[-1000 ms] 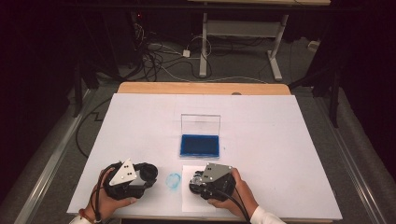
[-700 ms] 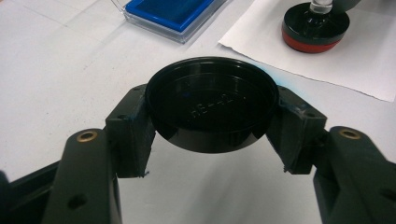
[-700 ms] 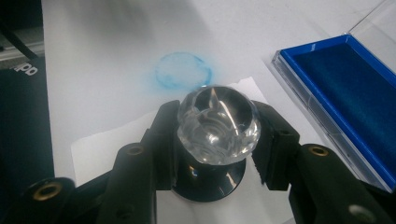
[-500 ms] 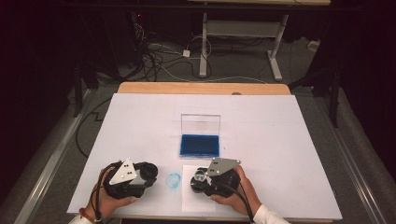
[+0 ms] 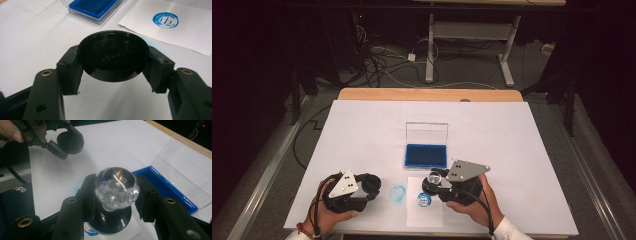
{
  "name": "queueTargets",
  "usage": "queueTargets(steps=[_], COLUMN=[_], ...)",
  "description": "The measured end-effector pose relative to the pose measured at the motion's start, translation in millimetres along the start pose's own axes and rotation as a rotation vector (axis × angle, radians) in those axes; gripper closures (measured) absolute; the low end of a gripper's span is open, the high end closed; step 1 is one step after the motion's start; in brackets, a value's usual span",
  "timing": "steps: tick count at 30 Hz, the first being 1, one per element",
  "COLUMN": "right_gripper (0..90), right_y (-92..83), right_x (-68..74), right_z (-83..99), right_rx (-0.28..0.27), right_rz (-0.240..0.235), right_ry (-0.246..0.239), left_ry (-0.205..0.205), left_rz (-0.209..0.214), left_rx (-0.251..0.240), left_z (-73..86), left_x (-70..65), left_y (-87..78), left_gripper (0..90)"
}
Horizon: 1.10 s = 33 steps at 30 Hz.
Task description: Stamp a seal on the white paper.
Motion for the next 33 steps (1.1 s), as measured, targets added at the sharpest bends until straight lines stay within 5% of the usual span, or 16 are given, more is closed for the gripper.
queueTargets(steps=[33], right_gripper=[57.0], right_y=[-15.2], right_x=[-17.8], right_z=[-10.7], right_rx=[-0.032], right_rz=[0.053], right_ry=[-0.008], left_ry=[-0.003], left_rz=[0.018], left_rx=[0.012], left_z=[4.3], left_x=[4.7], left_y=[3.7], left_gripper=[36.7])
Point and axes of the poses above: each handheld gripper's, and its own axes: y roughly forward along the jaws, z roughly out of its underside, x roughly to its left, the point moved 3 cm from there along y, roughly forward along the jaws, and after that the axes turned 14 degrees about -x, right-handed, at the moved point
